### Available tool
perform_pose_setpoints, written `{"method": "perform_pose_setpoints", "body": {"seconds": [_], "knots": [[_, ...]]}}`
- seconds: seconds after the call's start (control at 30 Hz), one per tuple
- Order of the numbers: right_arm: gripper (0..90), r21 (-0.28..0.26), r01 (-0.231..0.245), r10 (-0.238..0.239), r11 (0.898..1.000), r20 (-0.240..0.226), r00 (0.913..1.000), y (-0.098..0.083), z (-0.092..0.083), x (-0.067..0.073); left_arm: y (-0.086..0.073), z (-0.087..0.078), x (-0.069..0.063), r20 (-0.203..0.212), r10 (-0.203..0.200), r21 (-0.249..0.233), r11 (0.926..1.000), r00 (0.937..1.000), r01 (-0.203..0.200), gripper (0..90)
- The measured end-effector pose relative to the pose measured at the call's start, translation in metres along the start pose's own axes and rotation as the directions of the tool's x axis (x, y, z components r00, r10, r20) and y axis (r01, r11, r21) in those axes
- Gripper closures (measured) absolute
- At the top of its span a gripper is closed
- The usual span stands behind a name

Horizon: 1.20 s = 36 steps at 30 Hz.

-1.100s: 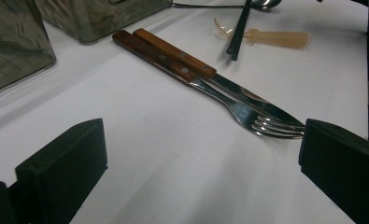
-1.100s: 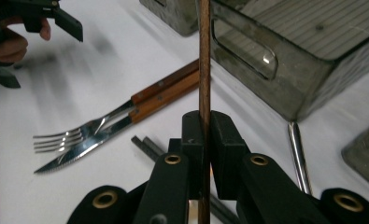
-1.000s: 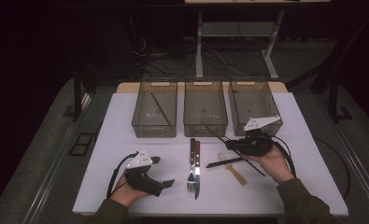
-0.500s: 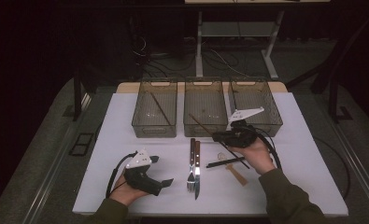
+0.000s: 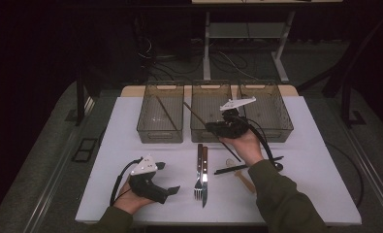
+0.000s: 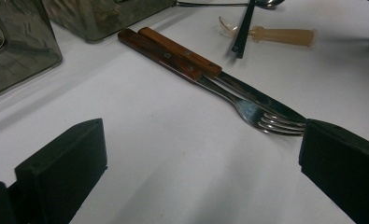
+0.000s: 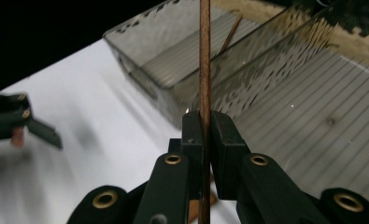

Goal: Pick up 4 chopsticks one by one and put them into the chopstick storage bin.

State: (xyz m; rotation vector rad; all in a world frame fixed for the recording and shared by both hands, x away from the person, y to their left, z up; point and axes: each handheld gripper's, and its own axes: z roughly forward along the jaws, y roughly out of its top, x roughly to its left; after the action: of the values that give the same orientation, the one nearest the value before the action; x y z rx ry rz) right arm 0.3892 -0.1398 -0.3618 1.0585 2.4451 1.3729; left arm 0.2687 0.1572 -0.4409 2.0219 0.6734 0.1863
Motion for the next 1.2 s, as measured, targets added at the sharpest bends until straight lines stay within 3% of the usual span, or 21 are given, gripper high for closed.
{"method": "perform_pose_setpoints", "body": {"seconds": [0.27, 0.6, 1.2], "knots": [[84.5, -0.027, -0.038, 0.039, 0.999, 0.037, 0.9986, 0.023, 0.017, -0.002, 0.0, 0.0, 0.001, -0.002, -0.007, 0.004, 1.0, 1.0, 0.007, 0.0], [84.5, -0.076, -0.043, 0.048, 0.996, 0.066, 0.9966, 0.051, 0.039, 0.001, 0.001, 0.0, 0.0, -0.002, -0.008, -0.003, 1.0, 1.0, 0.008, 0.0], [84.5, -0.106, -0.022, 0.032, 0.994, 0.088, 0.9956, 0.106, 0.095, 0.023, 0.001, 0.001, 0.0, 0.0, -0.014, 0.003, 0.9999, 0.9999, 0.014, 0.5]]}}
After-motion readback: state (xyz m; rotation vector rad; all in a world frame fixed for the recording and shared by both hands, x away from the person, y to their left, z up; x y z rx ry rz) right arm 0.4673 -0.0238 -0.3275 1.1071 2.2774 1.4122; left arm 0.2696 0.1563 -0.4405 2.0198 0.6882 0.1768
